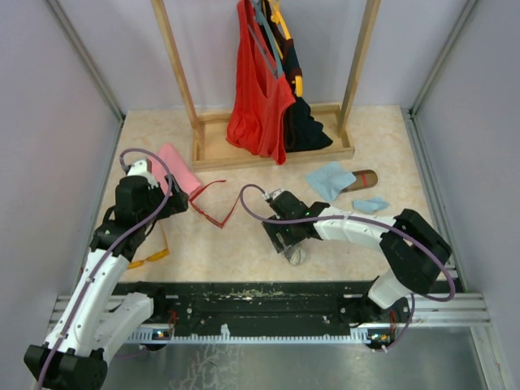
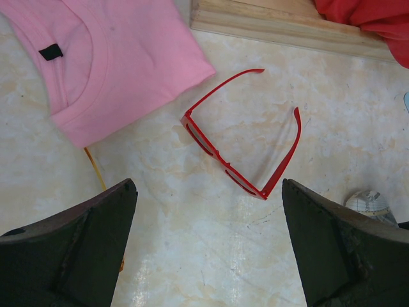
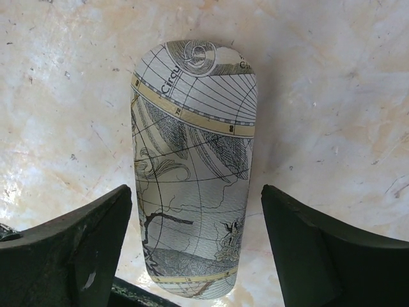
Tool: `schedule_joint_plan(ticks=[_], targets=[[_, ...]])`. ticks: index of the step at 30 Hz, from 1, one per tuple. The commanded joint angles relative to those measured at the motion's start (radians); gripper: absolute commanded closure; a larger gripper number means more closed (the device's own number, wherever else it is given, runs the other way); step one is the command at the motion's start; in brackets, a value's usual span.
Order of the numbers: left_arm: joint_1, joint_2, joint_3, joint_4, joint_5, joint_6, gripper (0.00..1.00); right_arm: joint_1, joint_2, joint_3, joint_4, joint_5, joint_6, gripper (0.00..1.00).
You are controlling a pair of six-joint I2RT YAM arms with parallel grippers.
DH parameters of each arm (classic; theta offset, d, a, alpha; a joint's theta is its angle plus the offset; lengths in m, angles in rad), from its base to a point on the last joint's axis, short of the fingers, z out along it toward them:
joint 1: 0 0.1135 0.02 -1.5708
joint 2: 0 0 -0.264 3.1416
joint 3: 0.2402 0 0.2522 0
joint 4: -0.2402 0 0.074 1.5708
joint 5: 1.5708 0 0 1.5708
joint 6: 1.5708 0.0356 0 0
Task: Organize the sunglasses
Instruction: Adjust the sunglasses case at the center of the board.
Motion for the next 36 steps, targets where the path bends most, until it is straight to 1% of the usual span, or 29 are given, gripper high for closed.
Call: schedule_joint_plan(ticks=[1, 4, 7, 10, 11, 12, 17, 18, 20, 22, 24, 27, 29, 32, 34, 36], targets=[[0.006, -0.002, -0.011, 0.021, 0.009, 0.012, 0.0, -0.007, -0.037, 0.049, 0.01, 0.007, 0.054, 0.15], [0.006, 0.0, -0.01, 0.021, 0.012, 0.009, 0.0, -0.011, -0.102, 0.016, 0.037, -0.003, 0.135, 0.13], [0.006, -0.006, 0.002, 0.028, 0.026, -0.029, 0.0, -0.035, -0.188, -0.041, 0.081, -0.02, 0.222, 0.12], [0.006, -0.025, -0.004, 0.041, 0.051, -0.067, 0.0, -0.097, -0.3, -0.138, 0.165, -0.109, 0.315, 0.12], [0.006, -0.032, -0.013, 0.044, 0.067, -0.084, 0.0, -0.113, -0.337, -0.165, 0.175, -0.117, 0.341, 0.13], [0.006, -0.037, -0.019, 0.05, 0.087, -0.093, 0.0, -0.121, -0.366, -0.18, 0.16, -0.094, 0.358, 0.13], [0.006, -0.04, -0.03, 0.07, 0.194, -0.142, 0.0, -0.138, -0.481, -0.225, 0.014, 0.149, 0.425, 0.13], [0.005, -0.032, -0.028, 0.07, 0.218, -0.155, 0.0, -0.15, -0.5, -0.238, 0.003, 0.177, 0.441, 0.13], [-0.01, 0.0, -0.011, 0.045, 0.232, -0.194, 0.02, -0.18, -0.531, -0.269, 0.021, 0.171, 0.458, 0.13], [-0.089, 0.039, 0.016, 0.019, 0.169, -0.25, 0.05, -0.218, -0.538, -0.297, 0.044, 0.125, 0.459, 0.15], [-0.23, 0.067, 0.025, 0.014, 0.043, -0.323, 0.05, -0.24, -0.528, -0.311, 0.045, 0.121, 0.454, 0.18], [-0.448, 0.132, 0.036, 0.016, -0.119, -0.43, 0.05, -0.244, -0.492, -0.306, -0.003, 0.184, 0.439, 0.27], [-0.561, 0.207, 0.05, 0.012, -0.202, -0.487, 0.05, -0.244, -0.463, -0.301, -0.016, 0.194, 0.425, 0.34], [-0.678, 0.307, 0.087, -0.005, -0.287, -0.555, 0.03, -0.244, -0.426, -0.304, -0.009, 0.171, 0.399, 0.45], [-0.725, 0.363, 0.114, -0.016, -0.321, -0.587, 0.0, -0.244, -0.412, -0.314, 0.007, 0.137, 0.378, 0.46], [-0.743, 0.4, 0.13, -0.017, -0.325, -0.613, 0.0, -0.243, -0.399, -0.321, 0.023, 0.103, 0.362, 0.46]])
